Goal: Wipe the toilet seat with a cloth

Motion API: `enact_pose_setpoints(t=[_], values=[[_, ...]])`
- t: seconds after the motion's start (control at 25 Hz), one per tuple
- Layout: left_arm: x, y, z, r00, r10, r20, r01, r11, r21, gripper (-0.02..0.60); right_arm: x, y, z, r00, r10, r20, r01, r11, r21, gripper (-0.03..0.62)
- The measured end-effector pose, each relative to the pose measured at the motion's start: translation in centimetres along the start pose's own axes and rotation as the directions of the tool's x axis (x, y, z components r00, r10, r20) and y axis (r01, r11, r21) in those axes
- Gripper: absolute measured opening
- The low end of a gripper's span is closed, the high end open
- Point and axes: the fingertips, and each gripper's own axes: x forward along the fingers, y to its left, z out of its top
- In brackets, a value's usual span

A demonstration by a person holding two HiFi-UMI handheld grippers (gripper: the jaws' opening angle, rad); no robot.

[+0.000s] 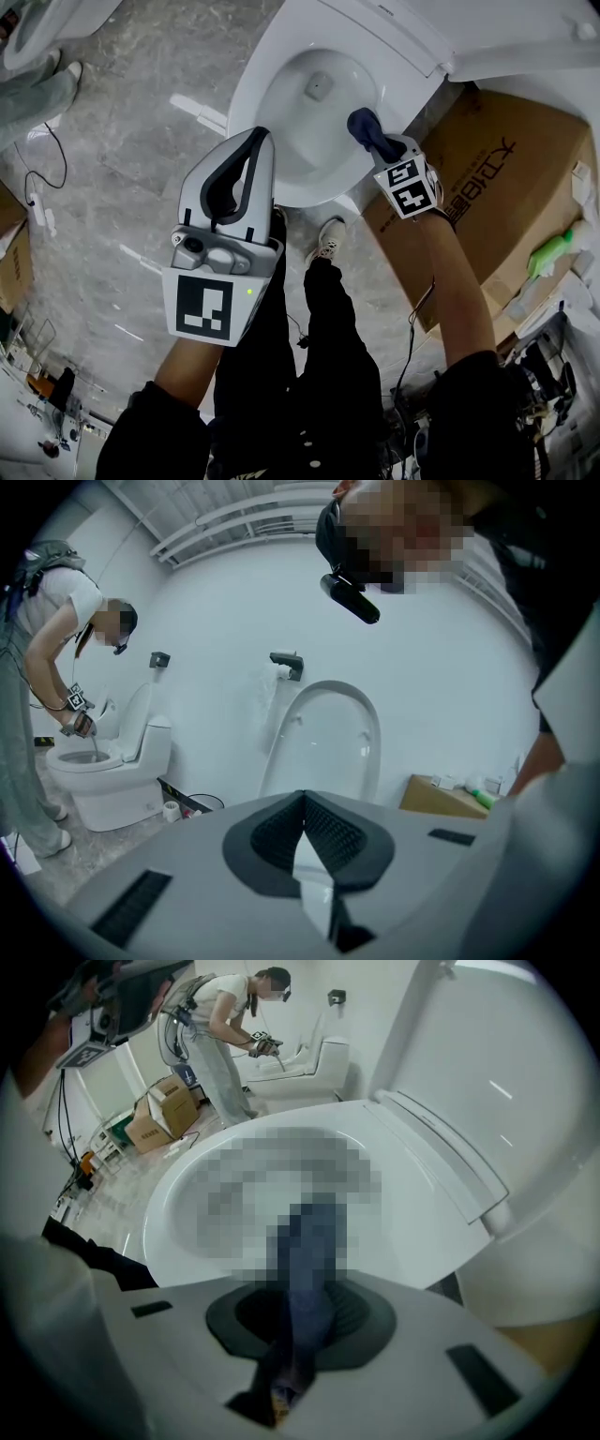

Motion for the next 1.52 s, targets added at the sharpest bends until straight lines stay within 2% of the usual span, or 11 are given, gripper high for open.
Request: enact_pose_setpoints(t=[0.32, 0.8, 1.2, 1.4, 1.52], values=[[-0.6, 0.2, 0.3, 1.000, 0.005, 0.008, -0.005, 1.000, 0.006, 0.011, -0.4, 3.6, -1.2, 0.999, 0.027, -0.024, -0.024, 0.994, 0.109, 0.072], [-1.4, 0.6, 0.5, 1.000, 0.017, 0.017, -0.018, 1.000, 0.019, 0.011, -0.4, 9.2, -2.2, 0.993, 0.112, -0.038, -0.102, 0.974, 0.202, 0.074], [-1.8, 1.0, 0.6, 0.999, 0.030, 0.023, -0.031, 0.999, 0.023, 0.011, 0.1, 14.7, -1.6, 0.990, 0.139, -0.030, -0.125, 0.955, 0.270, 0.074], [-2.3, 1.6, 0.6, 0.999, 0.047, 0.020, -0.048, 0.999, 0.025, 0.011, 0.5, 16.4, -1.1, 0.987, 0.162, -0.007, -0.155, 0.953, 0.261, 0.074], [-2.5, 2.0, 0.7, 0.998, 0.057, 0.021, -0.057, 0.998, 0.025, 0.011, 0.8, 17.5, -0.5, 0.985, 0.174, -0.005, -0.169, 0.960, 0.224, 0.074]])
